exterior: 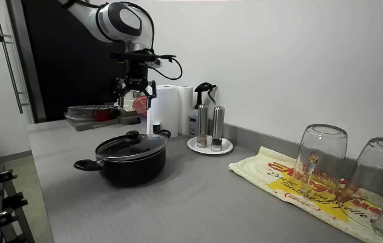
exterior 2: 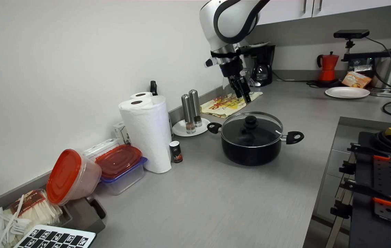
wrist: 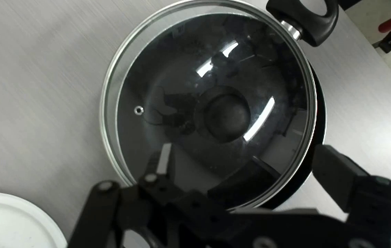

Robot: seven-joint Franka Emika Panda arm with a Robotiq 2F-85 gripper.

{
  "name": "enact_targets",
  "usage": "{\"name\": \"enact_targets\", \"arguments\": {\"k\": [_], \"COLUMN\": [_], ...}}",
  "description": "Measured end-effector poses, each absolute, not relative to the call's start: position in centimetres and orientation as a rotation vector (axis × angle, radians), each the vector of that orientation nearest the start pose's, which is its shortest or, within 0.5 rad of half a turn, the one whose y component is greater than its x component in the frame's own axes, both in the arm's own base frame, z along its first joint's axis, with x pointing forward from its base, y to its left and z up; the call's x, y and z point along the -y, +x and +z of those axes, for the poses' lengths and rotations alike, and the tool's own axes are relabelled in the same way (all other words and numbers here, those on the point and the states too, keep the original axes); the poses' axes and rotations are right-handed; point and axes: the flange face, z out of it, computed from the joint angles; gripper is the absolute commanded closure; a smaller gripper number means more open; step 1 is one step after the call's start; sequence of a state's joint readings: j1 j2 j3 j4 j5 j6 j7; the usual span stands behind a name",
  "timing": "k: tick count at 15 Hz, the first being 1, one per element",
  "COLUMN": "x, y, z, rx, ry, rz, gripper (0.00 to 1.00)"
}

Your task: Remove the glass lid from the black pot and set it down on the left side of the countertop

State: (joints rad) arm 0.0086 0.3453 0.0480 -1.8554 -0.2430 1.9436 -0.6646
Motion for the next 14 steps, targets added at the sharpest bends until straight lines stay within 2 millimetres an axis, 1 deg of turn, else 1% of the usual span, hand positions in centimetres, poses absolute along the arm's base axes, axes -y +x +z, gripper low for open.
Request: {"name": "enact_targets", "arguments": {"k": [2, 4, 6, 11, 14], "x": [-2.2, -2.1, -1.4, 1.2, 1.7], "y": [60.7, 61.0, 61.2, 61.5, 61.5], "z": [30.3, 29.4, 29.0, 28.1, 26.6], "rx": [1.314, 1.304, 1.28, 1.2, 1.186], "ry": [-2.914, -2.901, -2.895, -2.893, -2.878], "rz": [0.532, 0.574, 0.61, 0.669, 0.711], "gripper": [0.0, 0.0, 0.0, 0.0, 0.0]}}
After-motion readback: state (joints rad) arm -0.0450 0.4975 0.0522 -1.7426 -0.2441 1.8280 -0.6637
